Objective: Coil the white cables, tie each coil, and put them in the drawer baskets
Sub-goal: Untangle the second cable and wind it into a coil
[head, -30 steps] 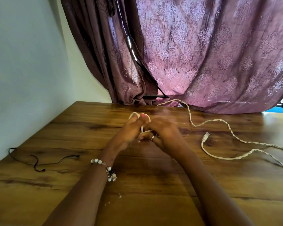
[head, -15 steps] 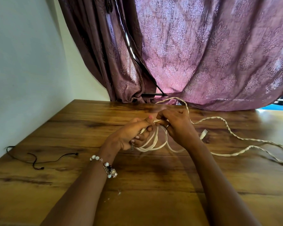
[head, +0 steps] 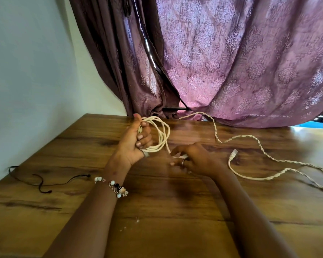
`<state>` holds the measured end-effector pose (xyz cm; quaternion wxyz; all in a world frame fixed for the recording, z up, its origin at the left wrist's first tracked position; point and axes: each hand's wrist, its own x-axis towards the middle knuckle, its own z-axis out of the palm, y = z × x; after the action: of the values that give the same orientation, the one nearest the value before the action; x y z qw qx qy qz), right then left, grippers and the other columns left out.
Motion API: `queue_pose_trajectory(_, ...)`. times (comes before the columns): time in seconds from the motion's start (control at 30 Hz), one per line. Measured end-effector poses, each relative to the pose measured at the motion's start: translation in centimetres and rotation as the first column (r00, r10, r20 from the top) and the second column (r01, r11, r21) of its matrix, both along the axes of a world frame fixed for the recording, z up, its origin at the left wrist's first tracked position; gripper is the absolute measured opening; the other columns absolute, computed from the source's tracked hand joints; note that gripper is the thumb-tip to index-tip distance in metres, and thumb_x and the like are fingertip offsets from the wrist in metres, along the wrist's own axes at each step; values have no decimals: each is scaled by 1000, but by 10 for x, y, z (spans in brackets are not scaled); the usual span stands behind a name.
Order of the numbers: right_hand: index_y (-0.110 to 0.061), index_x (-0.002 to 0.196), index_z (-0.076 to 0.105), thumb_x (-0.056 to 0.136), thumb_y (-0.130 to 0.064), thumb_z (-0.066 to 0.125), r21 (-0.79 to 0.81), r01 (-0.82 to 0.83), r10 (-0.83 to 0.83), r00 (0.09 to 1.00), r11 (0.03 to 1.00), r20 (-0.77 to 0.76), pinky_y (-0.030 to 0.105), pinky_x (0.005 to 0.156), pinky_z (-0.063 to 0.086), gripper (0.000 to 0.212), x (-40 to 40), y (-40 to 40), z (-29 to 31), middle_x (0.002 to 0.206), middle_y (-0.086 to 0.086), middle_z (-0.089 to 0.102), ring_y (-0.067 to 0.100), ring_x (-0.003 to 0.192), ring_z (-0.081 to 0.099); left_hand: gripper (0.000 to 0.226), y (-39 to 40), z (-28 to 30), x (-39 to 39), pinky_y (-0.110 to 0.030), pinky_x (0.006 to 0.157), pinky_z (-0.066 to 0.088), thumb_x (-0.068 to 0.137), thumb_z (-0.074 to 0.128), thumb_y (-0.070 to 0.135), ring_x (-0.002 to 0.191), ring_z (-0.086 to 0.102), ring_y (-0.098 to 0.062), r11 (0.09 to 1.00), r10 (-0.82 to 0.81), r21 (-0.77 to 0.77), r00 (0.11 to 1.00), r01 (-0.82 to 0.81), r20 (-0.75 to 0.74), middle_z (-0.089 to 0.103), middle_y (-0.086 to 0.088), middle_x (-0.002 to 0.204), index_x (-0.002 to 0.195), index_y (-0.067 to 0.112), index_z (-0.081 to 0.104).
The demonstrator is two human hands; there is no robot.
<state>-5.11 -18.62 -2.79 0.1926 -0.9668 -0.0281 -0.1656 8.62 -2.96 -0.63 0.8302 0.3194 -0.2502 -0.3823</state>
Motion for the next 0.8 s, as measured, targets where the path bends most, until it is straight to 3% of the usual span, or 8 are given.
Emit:
queue_pose_trajectory(0.1, -12, 91, 73, 82, -19, 73, -118, -63, 76, 991, 991, 106, 29, 65, 53, 12, 6, 11, 0, 82, -1, 72, 8, 69, 62, 44, -1, 0, 3, -13, 27, 15, 99, 30, 47, 23, 22, -2, 991, 135, -2, 990, -135, -48, 30, 8, 36, 69, 17, 41)
queue_pose_trajectory(0.2, -13, 85, 73, 82, -16, 72, -48, -107, 114, 977, 993, 180, 21, 58, 48, 5, 4, 23, 5, 72, -4, 71, 1, 61, 57, 45, -5, -1, 5, -9, 29, 17, 98, 34, 48, 23, 22, -5, 960, 271, 77, 962, -268, -42, 30, 5, 36, 67, 16, 41)
queue_pose_trajectory(0.33, -10, 89, 63, 83, -11, 70, 109, -153, 140, 983, 982, 121, 23, 57, 53, 9, 0, 30, 7, 71, -3, 69, 7, 63, 65, 48, -10, -7, 1, -12, 38, 19, 96, 40, 52, 27, 26, -8, 869, 392, 245, 900, -430, 192, 34, 3, 39, 64, 16, 43)
queue_pose_trajectory(0.43, -12, 93, 62, 84, -11, 68, 160, -222, 204, 971, 962, 122, 31, 61, 56, 11, 2, 34, 5, 82, 1, 69, 14, 68, 68, 56, -15, -9, -13, -16, 37, 29, 97, 39, 50, 32, 41, -11, 814, 326, 325, 842, -481, 429, 49, 1, 43, 57, 14, 51)
queue_pose_trajectory(0.53, -13, 90, 63, 83, -13, 70, 187, -232, 196, 962, 955, 190, 38, 59, 55, 9, 4, 35, 4, 78, -3, 68, 14, 65, 66, 52, -19, -10, -28, -13, 34, 32, 99, 36, 45, 36, 47, -6, 804, 213, 352, 786, -479, 581, 56, -1, 52, 73, 4, 57)
queue_pose_trajectory(0.67, -12, 84, 71, 73, -11, 80, 198, -127, 57, 944, 972, 325, 25, 53, 49, 14, 4, 25, 10, 70, -6, 67, 7, 57, 59, 49, -16, -9, -40, -11, 33, 32, 99, 32, 45, 31, 46, -5, 845, 42, 414, 813, -339, 580, 52, -1, 49, 81, 7, 58)
queue_pose_trajectory(0.73, -13, 81, 73, 67, -13, 84, 150, -70, 2, 910, 986, 415, 11, 58, 39, 18, 4, 19, 10, 70, -16, 61, 0, 63, 53, 55, -16, -7, -44, -13, 34, 36, 99, 29, 45, 33, 50, -7, 853, -38, 449, 824, -268, 565, 51, -6, 50, 75, 6, 58)
queue_pose_trajectory(0.8, -17, 80, 73, 64, -23, 85, 100, -25, -27, 871, 995, 490, 11, 68, 36, 21, 6, 15, 9, 81, -11, 61, 0, 77, 48, 59, -16, -7, -46, -14, 34, 36, 97, 27, 50, 34, 49, -9, 867, -95, 458, 837, -197, 539, 47, -9, 50, 68, 5, 53)
